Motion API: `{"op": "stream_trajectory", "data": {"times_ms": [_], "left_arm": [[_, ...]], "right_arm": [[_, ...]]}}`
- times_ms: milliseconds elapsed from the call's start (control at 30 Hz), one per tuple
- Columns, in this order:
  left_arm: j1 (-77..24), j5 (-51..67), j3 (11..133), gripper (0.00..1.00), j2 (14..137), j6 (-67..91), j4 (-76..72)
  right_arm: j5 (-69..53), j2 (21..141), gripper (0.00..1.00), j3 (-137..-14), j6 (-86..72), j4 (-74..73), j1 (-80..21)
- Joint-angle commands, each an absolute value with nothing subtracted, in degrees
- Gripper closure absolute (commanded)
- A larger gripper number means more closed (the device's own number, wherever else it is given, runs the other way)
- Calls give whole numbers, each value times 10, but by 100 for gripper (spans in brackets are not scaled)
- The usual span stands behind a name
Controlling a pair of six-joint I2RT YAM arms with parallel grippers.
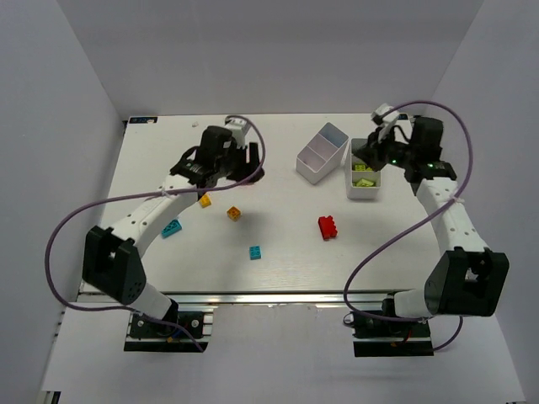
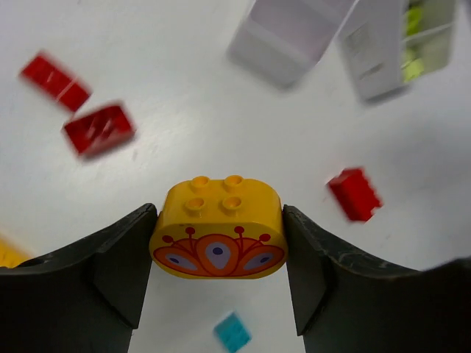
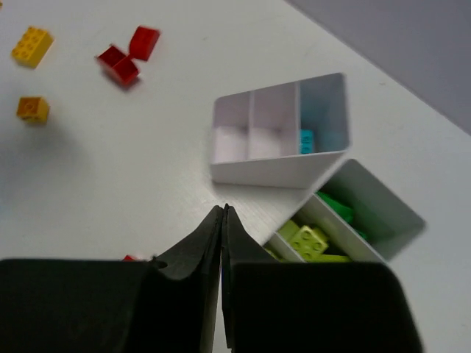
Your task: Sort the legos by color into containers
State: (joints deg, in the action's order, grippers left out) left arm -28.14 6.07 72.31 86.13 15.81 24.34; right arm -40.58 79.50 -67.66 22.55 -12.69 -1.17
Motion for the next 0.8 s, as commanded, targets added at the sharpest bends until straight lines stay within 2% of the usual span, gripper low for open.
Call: {"op": "stream_trajectory", "data": {"times_ms": [0, 133, 267, 433, 667, 767], "left_arm": [[-299, 128, 789, 75, 950, 163, 132], [-321, 169, 954, 74, 1076, 156, 87], [-333, 176, 1049, 74, 1172, 167, -8], [-352, 157, 1055, 76, 1241, 179, -215], [-367, 120, 1127, 74, 1332, 167, -311], [-369, 114, 1136, 69, 1361, 158, -366]], "right_arm": [[-403, 776, 96, -679, 167, -47, 27], [-415, 767, 94, -669, 147, -40, 48], [-424, 752, 93, -650, 137, -33, 56], [-436, 743, 92, -632, 140, -39, 66], [-446, 750, 91, -628, 137, -39, 85], [-450, 753, 91, -627, 133, -36, 92]]}}
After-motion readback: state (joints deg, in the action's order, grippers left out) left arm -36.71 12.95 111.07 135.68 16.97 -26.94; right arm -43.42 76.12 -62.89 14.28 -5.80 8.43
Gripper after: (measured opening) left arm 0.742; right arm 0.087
